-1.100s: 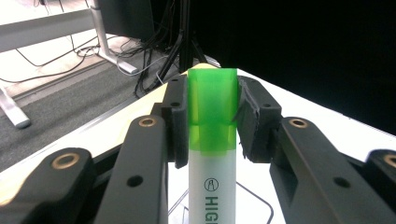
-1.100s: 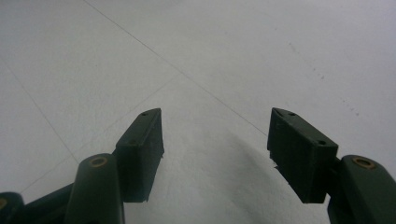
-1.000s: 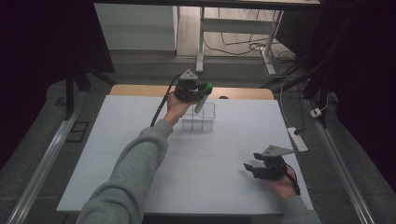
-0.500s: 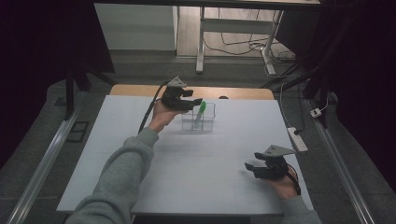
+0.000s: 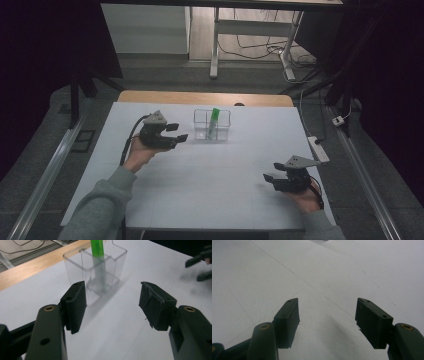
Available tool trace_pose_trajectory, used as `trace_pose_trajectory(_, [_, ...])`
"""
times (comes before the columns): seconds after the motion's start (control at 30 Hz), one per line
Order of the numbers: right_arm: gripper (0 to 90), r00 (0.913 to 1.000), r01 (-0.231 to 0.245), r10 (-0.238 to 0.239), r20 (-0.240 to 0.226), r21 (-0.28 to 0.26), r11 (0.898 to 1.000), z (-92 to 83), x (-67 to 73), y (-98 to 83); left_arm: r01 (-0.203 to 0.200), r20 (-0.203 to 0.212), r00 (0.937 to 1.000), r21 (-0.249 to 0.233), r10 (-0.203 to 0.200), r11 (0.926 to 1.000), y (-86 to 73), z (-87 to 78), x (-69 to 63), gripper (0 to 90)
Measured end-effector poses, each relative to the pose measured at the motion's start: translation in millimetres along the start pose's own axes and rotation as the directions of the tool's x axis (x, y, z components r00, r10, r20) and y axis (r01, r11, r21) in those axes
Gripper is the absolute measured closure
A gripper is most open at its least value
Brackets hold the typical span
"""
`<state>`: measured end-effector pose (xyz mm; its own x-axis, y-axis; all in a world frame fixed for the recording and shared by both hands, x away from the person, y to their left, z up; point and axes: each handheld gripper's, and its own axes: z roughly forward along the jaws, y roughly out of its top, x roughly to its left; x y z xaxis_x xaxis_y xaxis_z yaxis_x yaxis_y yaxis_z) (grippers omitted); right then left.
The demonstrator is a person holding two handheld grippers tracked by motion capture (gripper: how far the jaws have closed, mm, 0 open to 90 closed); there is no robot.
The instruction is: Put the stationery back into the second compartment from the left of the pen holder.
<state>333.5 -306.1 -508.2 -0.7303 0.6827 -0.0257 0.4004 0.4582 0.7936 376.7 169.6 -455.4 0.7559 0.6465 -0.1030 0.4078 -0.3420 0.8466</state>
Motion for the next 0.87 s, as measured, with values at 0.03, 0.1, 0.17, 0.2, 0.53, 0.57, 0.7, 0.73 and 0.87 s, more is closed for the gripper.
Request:
trace_pose_trajectory(0.03, [35.5,1.0000,0.000,0.000,-0.002,-0.004,1.000,-0.2,-0.1,0.1,0.002,0.001,1.0000,0.000,-0.002,1.0000,-6.0,-4.9,-1.6,38.0])
trace_pose_trajectory(0.1, [35.5,1.0000,0.005,-0.005,-0.002,-0.004,1.000,-1.0,-0.8,0.3,0.010,0.002,0.9999,0.001,-0.010,0.9999,-18.0,-13.6,-5.0,37.8])
trace_pose_trajectory(0.17, [35.5,1.0000,0.005,-0.005,-0.002,-0.003,1.000,-2.2,-1.4,0.6,0.014,-0.005,0.9999,0.004,-0.014,0.9999,-29.0,-21.7,-7.7,37.2])
trace_pose_trajectory(0.2, [35.5,1.0000,0.004,-0.004,0.002,-0.004,1.000,-2.6,-1.6,0.7,0.020,-0.006,0.9998,0.002,-0.020,0.9998,-34.1,-25.5,-8.7,37.2])
trace_pose_trajectory(0.53, [35.5,0.9999,0.006,-0.006,0.012,-0.022,1.000,-5.1,-2.6,1.3,0.068,-0.038,0.9970,0.014,-0.067,0.9976,-75.2,-50.0,-12.6,36.5])
trace_pose_trajectory(0.57, [35.5,0.9999,0.007,-0.006,0.013,-0.023,1.000,-5.2,-2.6,1.3,0.069,-0.042,0.9968,0.017,-0.069,0.9974,-78.0,-50.6,-12.8,36.3])
trace_pose_trajectory(0.7, [35.5,0.9998,0.011,-0.010,0.018,-0.028,1.000,-5.8,-1.9,1.9,0.076,-0.042,0.9963,0.026,-0.075,0.9967,-84.7,-51.0,-13.4,35.8])
trace_pose_trajectory(0.73, [35.5,0.9998,0.012,-0.011,0.018,-0.031,0.999,-6.1,-1.7,2.1,0.076,-0.044,0.9962,0.029,-0.075,0.9967,-85.4,-51.1,-13.7,35.8])
trace_pose_trajectory(0.87, [35.5,0.9997,0.015,-0.014,0.019,-0.042,0.999,-7.3,-1.4,3.0,0.074,-0.054,0.9960,0.029,-0.072,0.9969,-86.3,-52.5,-14.5,35.1])
